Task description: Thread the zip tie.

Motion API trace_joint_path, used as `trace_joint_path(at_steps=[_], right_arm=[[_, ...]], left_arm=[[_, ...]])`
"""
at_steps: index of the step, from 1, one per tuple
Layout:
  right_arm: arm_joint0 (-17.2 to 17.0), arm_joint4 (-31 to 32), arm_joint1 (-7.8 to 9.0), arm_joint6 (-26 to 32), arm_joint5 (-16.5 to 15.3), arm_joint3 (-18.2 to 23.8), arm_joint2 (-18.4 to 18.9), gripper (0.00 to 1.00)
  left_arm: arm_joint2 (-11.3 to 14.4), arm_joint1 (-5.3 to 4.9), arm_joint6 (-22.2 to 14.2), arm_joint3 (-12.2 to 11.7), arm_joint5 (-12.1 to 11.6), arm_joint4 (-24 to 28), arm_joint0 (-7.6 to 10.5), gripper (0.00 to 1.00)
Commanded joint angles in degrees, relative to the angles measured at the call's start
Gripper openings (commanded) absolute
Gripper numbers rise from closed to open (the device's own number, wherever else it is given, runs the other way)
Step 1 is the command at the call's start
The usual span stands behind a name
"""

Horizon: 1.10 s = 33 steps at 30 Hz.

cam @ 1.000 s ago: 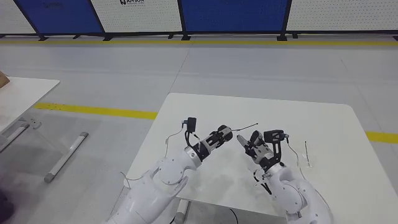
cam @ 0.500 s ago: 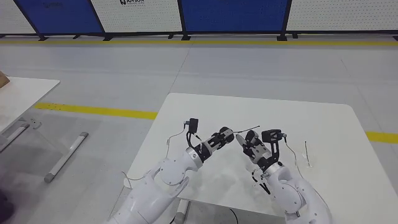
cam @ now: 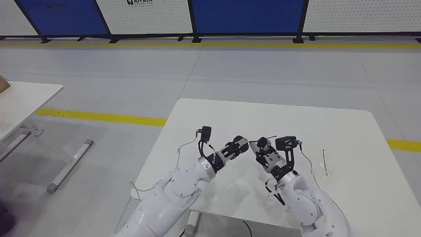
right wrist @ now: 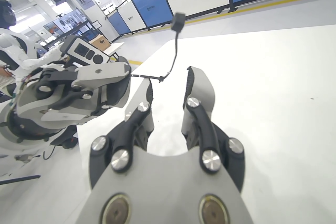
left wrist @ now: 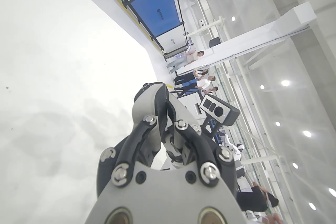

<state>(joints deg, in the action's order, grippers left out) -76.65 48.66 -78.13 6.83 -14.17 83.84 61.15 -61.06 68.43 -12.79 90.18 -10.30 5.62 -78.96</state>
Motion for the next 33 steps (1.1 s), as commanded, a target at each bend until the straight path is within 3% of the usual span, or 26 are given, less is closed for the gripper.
trace_joint_path(at_steps=[1,13,33], right_arm=[[0.04,0.01,-0.01,-0.06,0.0,-0.03,-0.06,0.24],[0.15,-0.01,-0.01,-0.41,-0.18,-0.21,-0.18,0.0],[0.4,1.51,0.06,0.07,-0.13,-1.06,-0.76,0.0]], left_arm=[[0.09,0.03,0.08,-0.02,-0.06,-0.21,-0.02,0.0],[0.44,0.11,0.51,0.13,-0.16,-1.55,-0.28,0.0],[0.17,0.26,1.41,0.72,-1.54,-1.49,-0.72,0.0]])
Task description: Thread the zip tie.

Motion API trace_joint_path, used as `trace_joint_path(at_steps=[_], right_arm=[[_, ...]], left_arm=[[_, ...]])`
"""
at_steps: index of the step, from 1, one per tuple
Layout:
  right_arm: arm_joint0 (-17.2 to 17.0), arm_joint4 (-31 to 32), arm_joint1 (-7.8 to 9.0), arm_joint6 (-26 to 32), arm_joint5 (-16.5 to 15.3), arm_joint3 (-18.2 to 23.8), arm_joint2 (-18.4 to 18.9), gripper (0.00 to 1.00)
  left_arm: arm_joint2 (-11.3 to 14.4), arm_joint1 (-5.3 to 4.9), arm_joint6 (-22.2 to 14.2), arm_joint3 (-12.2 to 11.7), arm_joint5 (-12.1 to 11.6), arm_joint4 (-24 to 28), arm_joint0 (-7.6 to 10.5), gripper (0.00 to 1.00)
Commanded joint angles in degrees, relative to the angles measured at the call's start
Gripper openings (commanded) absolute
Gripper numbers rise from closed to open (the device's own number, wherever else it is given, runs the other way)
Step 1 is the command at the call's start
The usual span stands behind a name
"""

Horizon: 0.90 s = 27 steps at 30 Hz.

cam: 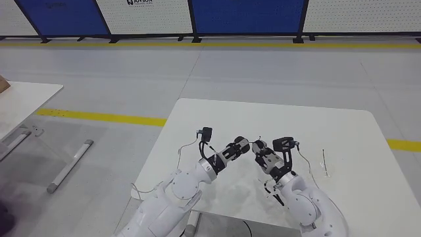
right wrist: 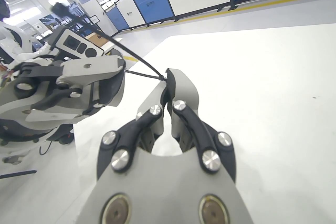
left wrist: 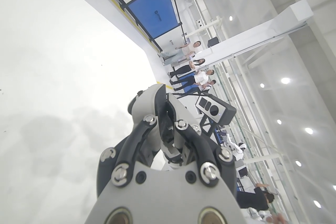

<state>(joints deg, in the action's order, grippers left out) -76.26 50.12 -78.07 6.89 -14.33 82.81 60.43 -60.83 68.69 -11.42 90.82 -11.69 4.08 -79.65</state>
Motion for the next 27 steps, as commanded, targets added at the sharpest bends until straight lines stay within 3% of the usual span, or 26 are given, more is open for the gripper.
trace_joint_path(at_steps=[1,27], right_arm=[[0.03,0.11,-0.01,0.04,0.07,-0.08,-0.09,0.0],[1.81,2.65,-0.42,1.03,1.08,-3.83,-2.48,0.0]], left_arm=[[-0.12,0.0,0.09,0.12,-0.28,0.06,-0.08,0.0],[-1.7,-0.11,-0.1,2.04,-2.68,1.01,-1.35,0.0]])
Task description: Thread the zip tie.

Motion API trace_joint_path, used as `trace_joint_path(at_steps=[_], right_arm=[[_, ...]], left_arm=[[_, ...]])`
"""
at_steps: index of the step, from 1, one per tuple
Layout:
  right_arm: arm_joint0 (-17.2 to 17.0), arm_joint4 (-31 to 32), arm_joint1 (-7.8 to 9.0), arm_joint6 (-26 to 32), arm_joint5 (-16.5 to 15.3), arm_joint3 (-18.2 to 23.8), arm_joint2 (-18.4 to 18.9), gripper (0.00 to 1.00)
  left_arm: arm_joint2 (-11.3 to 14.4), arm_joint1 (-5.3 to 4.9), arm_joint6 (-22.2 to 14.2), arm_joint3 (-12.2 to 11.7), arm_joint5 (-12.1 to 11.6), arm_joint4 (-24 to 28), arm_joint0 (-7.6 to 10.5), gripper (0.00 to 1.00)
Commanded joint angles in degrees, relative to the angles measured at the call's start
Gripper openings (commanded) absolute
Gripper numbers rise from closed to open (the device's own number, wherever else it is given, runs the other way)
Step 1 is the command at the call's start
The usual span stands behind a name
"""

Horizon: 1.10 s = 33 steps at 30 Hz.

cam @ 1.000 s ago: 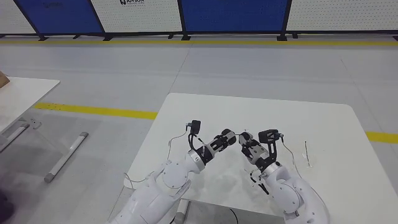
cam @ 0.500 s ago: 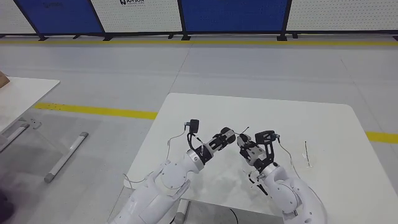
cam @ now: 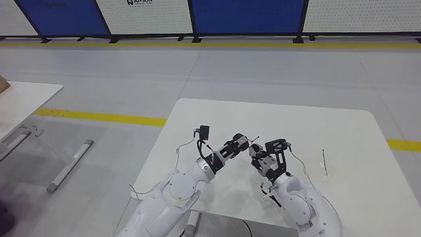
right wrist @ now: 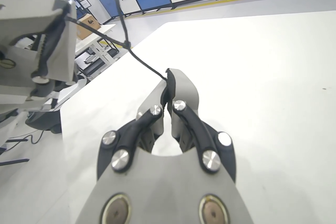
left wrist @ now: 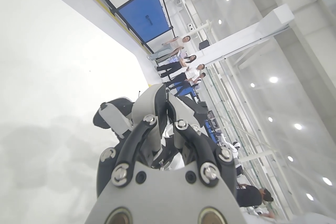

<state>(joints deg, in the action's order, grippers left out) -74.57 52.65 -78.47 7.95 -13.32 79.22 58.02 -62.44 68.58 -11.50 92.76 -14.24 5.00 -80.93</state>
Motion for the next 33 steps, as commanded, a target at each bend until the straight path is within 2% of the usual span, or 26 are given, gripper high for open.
trace_joint_path(at_steps=[1,24,25,26,28,33], right_arm=[[0.2,0.2,-0.04,-0.05,0.11,-0.42,-0.15,0.0],[1.33,-0.16,-0.43,-0.82,-0.32,-3.12,-0.86,0.0],[1.25,-0.87,-0.42,-0.84,-0.9,-3.06,-0.7,0.41],[1.17,-1.58,-0.4,-0.87,-1.47,-2.88,-0.48,1.0],[0.66,-3.04,-0.25,-1.21,-2.49,-2.11,0.38,1.0],[-1.79,-9.07,0.46,-2.09,-6.16,0.64,4.25,1.0]], left_arm=[[-0.16,-0.02,-0.05,0.2,-0.19,0.12,-0.13,0.0],[-1.04,-0.02,0.28,1.24,-0.33,0.41,-0.74,0.0],[-1.04,0.0,0.5,1.1,0.06,0.24,-0.63,0.0],[-1.02,0.02,0.81,0.9,0.5,0.07,-0.53,0.0],[-0.86,0.09,1.36,0.47,1.49,-0.49,-0.22,0.0],[-0.81,0.16,1.66,-0.51,2.14,-1.02,0.08,0.0]])
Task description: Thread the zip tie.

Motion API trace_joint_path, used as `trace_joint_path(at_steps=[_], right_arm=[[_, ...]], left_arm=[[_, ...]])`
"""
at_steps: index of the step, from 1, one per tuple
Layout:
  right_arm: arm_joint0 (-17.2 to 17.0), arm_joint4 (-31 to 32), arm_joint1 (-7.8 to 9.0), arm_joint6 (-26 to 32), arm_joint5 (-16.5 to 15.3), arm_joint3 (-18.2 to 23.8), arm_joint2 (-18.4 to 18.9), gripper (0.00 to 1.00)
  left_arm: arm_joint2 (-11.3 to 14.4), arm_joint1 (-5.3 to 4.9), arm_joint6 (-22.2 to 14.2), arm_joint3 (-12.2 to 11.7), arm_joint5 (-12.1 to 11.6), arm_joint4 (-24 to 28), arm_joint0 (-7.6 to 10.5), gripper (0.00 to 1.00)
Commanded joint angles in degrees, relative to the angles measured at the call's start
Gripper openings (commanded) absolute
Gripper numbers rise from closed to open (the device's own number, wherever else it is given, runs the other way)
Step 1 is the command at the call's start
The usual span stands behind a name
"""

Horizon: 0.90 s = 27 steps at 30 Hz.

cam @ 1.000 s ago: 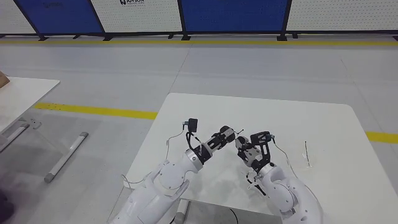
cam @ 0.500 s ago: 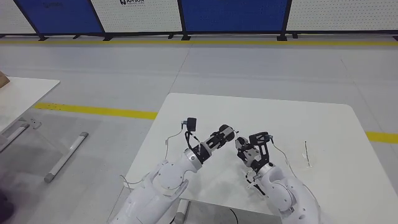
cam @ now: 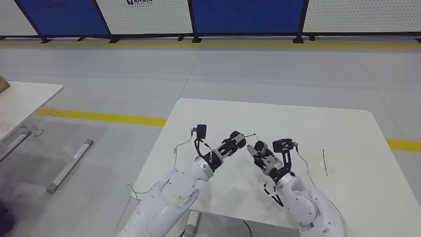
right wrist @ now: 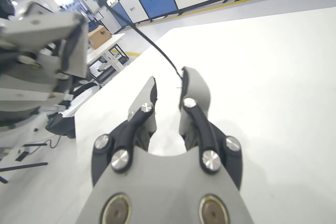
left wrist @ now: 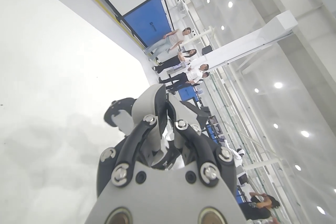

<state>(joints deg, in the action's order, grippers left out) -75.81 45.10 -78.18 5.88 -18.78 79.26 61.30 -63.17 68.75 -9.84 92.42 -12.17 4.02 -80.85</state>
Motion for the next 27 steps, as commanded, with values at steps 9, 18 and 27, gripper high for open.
trace_joint_path(at_steps=[9,18,27], right_arm=[[-7.29,-19.35,3.01,0.2,-0.7,9.58,9.74,1.0],[-11.83,-24.36,5.44,-0.77,-0.7,12.78,15.41,1.0],[-11.83,-24.36,5.44,-0.77,-0.7,12.78,15.41,1.0]], left_arm=[[-3.3,-0.44,1.13,-1.38,0.0,0.8,-1.55,0.0],[-5.9,-0.77,1.04,-2.3,0.68,2.67,-2.87,0.0],[-5.9,-0.77,1.04,-2.3,0.68,2.67,-2.87,0.0]])
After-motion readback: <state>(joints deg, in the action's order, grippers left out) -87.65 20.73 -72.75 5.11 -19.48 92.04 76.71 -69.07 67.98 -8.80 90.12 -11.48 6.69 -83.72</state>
